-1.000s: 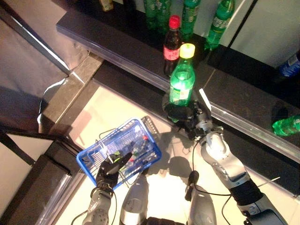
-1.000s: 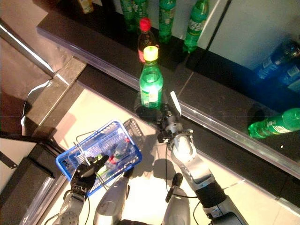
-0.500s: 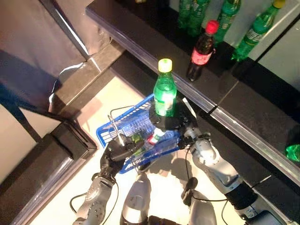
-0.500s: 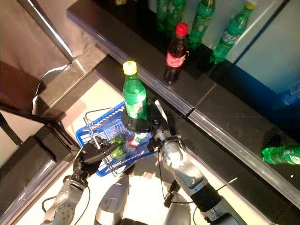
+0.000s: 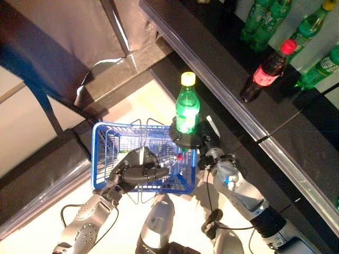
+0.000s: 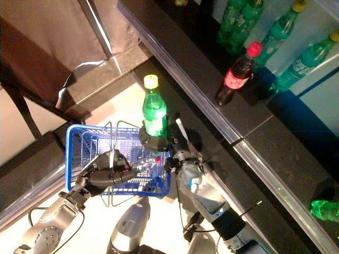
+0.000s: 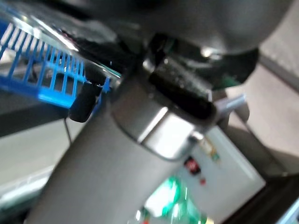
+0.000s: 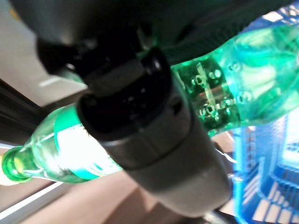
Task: Pick up the drink and place into the basket.
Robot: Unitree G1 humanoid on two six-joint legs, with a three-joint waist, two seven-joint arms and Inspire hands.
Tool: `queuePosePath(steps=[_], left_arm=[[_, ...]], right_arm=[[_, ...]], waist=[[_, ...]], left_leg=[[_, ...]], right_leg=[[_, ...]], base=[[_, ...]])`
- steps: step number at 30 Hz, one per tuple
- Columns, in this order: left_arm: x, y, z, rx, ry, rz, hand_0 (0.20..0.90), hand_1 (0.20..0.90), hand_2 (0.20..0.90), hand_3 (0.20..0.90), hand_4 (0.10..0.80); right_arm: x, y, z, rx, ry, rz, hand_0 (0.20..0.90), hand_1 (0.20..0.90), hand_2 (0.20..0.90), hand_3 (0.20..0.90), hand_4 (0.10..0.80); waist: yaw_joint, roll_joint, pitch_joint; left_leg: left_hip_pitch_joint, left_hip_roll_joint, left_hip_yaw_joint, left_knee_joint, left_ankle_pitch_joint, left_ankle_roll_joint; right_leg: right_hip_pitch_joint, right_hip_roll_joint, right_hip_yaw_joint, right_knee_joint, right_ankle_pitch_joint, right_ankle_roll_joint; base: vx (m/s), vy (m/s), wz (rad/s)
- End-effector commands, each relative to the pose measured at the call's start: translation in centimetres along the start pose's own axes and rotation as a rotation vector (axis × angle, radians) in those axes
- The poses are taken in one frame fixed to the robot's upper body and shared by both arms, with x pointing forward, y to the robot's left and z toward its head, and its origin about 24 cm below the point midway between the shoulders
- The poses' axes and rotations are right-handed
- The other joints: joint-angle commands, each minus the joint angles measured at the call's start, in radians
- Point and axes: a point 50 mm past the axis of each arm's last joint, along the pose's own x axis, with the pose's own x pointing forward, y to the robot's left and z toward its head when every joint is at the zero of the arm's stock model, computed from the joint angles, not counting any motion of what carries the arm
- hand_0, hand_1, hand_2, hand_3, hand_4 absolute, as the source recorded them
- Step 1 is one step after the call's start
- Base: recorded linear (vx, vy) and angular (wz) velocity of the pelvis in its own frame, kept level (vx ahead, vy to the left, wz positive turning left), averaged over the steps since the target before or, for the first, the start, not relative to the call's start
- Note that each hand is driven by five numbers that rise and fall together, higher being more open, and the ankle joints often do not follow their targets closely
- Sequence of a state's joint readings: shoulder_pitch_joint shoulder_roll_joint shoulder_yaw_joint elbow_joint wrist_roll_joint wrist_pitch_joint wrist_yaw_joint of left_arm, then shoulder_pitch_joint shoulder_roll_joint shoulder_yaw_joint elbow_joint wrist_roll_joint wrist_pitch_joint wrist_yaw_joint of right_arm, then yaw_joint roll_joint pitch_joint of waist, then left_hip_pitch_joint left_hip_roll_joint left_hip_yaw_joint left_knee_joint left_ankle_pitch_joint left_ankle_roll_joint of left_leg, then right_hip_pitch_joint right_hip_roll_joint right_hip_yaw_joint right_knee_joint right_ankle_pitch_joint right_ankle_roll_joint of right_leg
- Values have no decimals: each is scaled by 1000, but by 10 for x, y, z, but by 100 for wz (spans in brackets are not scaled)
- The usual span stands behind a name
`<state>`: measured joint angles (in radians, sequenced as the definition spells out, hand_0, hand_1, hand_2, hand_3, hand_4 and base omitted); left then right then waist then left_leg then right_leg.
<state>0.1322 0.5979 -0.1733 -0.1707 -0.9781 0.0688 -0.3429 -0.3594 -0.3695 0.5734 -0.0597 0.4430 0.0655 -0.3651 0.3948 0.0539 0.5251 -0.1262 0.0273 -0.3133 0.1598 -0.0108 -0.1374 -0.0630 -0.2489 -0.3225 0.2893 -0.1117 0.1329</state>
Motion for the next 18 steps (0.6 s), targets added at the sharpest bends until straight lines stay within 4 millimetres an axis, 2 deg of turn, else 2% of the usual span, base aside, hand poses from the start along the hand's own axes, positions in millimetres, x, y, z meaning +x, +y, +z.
queuePosePath(steps=[1,7,18], left_arm=[[10,-95,87,37,-508,-645,300,300,300,200,100],[3,-92,87,59,-511,-671,300,300,300,200,100],[-12,-83,98,125,-563,-670,300,300,300,200,100]], right_arm=[[1,50,48,155,-254,154,300,300,300,200,100],[1,56,38,149,-218,151,300,300,300,200,100],[2,46,16,134,-160,33,300,300,300,200,100]], waist=[[-22,-25,-229],[-3,-27,-231],[30,-36,-242]], left_leg=[[-46,-71,-16,22,73,96],[-51,-79,-28,25,73,98],[-56,-88,-43,28,71,99]], right_leg=[[100,71,-15,-51,0,-104],[104,69,-19,-54,0,-100],[117,64,-41,-58,-2,-96]], base=[[42,4,1],[37,-4,3],[34,-20,3]])
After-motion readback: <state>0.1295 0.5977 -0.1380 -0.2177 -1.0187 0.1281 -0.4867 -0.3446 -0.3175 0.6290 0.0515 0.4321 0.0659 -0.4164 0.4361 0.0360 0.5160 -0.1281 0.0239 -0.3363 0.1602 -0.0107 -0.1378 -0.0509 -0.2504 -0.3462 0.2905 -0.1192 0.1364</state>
